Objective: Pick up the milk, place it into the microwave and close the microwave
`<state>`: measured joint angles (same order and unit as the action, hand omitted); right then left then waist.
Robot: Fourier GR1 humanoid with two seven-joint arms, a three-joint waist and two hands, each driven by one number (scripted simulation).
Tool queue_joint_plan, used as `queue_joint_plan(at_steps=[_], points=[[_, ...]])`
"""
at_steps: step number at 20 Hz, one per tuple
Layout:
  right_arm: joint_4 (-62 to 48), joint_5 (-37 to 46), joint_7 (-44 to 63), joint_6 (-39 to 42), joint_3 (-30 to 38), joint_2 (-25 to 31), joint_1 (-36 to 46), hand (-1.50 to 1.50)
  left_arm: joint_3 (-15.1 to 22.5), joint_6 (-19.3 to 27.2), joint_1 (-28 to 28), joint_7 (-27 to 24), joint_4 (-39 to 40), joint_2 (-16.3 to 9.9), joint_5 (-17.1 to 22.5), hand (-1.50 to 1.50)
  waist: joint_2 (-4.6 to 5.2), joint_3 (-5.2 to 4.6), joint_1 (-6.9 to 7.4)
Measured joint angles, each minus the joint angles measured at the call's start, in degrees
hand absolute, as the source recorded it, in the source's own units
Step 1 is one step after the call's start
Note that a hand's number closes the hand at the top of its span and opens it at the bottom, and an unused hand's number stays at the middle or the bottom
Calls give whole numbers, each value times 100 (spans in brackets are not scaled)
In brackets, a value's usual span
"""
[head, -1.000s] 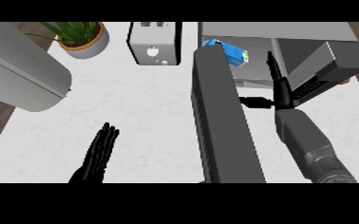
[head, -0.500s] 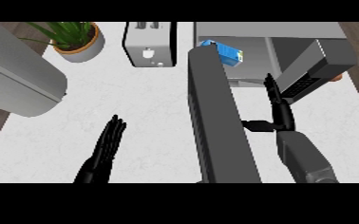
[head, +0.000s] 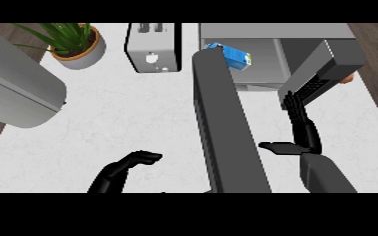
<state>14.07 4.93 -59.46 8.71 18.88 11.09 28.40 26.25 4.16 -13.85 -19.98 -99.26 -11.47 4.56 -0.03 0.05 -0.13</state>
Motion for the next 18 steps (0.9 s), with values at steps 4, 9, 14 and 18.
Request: queue_joint_plan(at_steps=[4,9,14,18], points=[[477,-121,65,178,-81,-35,-388,-150,144,23,178,131,260,-14,-329,150,-23,-8,-65],[1211,-294,221,422,-194,147,-883,-150,408,-23,483,250,665,-104,-875,150,-40,-13,-151],[2071,-551,464,725,-323,323,-1426,-150,777,-175,942,506,1169,59,-1288,150,-44,-18,-209],[2976,-841,737,920,-433,340,-1990,-150,993,-198,1348,576,1731,500,-1489,150,-39,-19,-207]])
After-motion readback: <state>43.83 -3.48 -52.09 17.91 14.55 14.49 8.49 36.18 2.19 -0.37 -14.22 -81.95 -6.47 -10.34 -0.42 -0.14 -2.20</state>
